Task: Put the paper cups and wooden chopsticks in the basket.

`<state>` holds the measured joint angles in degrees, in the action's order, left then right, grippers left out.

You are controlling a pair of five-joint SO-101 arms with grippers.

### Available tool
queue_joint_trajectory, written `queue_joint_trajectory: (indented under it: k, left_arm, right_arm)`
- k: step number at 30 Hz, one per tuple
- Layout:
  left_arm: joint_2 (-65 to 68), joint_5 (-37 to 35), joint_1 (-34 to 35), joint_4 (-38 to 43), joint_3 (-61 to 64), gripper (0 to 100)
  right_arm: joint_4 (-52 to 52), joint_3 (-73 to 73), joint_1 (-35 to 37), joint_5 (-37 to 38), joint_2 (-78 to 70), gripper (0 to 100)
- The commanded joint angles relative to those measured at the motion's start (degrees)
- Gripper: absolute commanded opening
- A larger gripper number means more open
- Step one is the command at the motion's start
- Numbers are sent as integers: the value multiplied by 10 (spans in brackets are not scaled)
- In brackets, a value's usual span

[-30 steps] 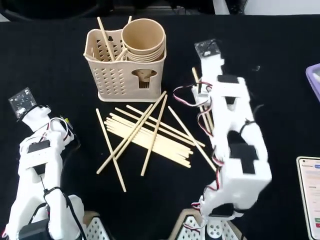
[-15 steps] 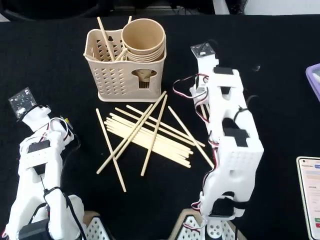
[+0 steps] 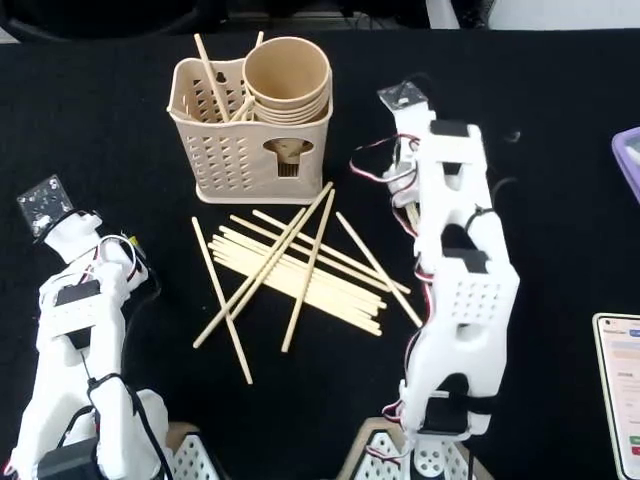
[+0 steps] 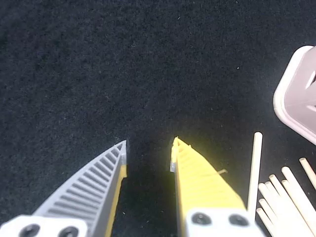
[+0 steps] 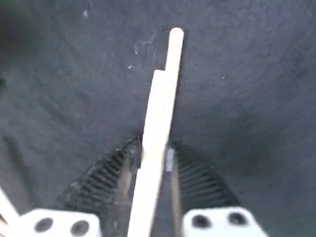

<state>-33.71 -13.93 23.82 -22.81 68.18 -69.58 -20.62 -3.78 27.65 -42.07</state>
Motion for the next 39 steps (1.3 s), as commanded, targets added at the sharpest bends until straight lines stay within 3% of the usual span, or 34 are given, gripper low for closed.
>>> queue_joint_trajectory:
  k: [1, 9, 19, 22, 28, 31, 39]
  left_arm:
    - [-12, -6, -3, 11, -3, 155]
    - [-12, -6, -3, 11, -4, 155]
    - [-12, -6, -3, 11, -4, 155]
    - [-12, -6, -3, 11, -4, 155]
    - [-12, -6, -3, 11, -4, 155]
    - [-12, -6, -3, 11, -4, 155]
    - [-12, -6, -3, 11, -4, 155]
  right_arm:
    - [-55, -30, 23, 45, -13, 12]
    - [-122, -79, -30, 48, 95, 10]
    - [-159, -59, -16, 44, 178, 10]
    - [-163, -89, -21, 10, 209, 10]
    - [-231, -126, -24, -16, 371, 10]
    - [-229, -124, -17, -19, 449, 10]
    - [-141, -123, 75, -128, 594, 10]
